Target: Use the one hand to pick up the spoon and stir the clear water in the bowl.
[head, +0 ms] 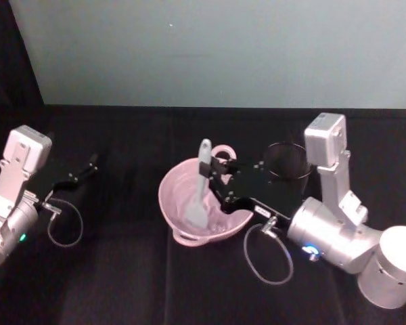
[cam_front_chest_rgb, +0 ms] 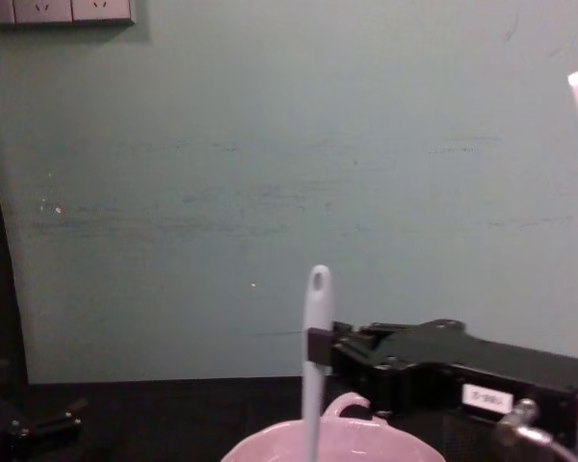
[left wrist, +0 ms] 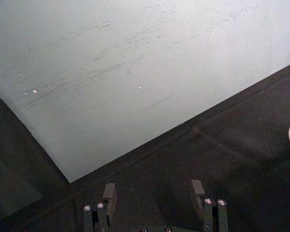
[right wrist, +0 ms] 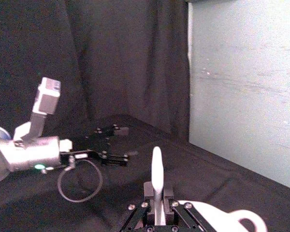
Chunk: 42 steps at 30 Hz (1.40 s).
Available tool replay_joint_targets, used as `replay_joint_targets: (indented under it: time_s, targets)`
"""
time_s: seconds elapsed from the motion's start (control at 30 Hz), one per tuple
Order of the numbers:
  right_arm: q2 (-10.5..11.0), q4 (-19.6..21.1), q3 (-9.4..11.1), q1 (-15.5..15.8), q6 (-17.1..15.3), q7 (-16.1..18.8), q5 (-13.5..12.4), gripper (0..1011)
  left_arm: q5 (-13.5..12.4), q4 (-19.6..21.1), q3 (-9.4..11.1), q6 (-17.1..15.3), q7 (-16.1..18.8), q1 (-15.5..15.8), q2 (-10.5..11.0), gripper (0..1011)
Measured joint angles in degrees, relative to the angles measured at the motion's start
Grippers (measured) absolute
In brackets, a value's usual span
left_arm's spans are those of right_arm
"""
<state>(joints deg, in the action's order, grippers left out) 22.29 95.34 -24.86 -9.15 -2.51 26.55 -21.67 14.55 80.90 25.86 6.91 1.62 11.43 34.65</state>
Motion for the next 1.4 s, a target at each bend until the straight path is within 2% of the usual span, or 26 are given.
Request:
replay_joint_targets:
  time_s: [0.17,0.33,0.47,0.67,0.8,0.9,1.13,1.23,1.4]
  targets:
    - [-2.1,-2.0,-1.5,-1.5,1.3,-1.2,0.8,110,0.0,0.0,0.0,0.0,0.0,0.0,0.0,1011]
    - [-5.2,-7.0,-2.1,-4.3,3.7,-3.5,3.0,110,0.0,0.0,0.0,0.0,0.0,0.0,0.0,1011]
    - [-7.3,-11.3,-1.6,-6.5,5.2,-5.6,5.2,110,0.0,0.0,0.0,0.0,0.0,0.0,0.0,1011]
    - [-8.4,-14.3,-0.1,-7.9,7.1,-8.3,7.9,110,0.0,0.0,0.0,0.0,0.0,0.0,0.0,1011]
    - [-7.9,-14.2,1.2,-7.8,7.2,-9.3,9.0,110,0.0,0.0,0.0,0.0,0.0,0.0,0.0,1011]
    - [-6.6,-12.4,2.3,-6.8,5.7,-8.9,8.9,110,0.0,0.0,0.0,0.0,0.0,0.0,0.0,1011]
    - [-3.3,-5.6,4.4,-2.5,0.1,-5.7,5.6,110,0.0,0.0,0.0,0.0,0.0,0.0,0.0,1011]
    - [-1.8,-2.7,4.4,-0.3,-2.4,-3.6,3.2,110,0.0,0.0,0.0,0.0,0.0,0.0,0.0,1011]
    - [-1.0,-0.6,3.5,1.2,-3.1,-1.8,0.7,109,0.0,0.0,0.0,0.0,0.0,0.0,0.0,1011]
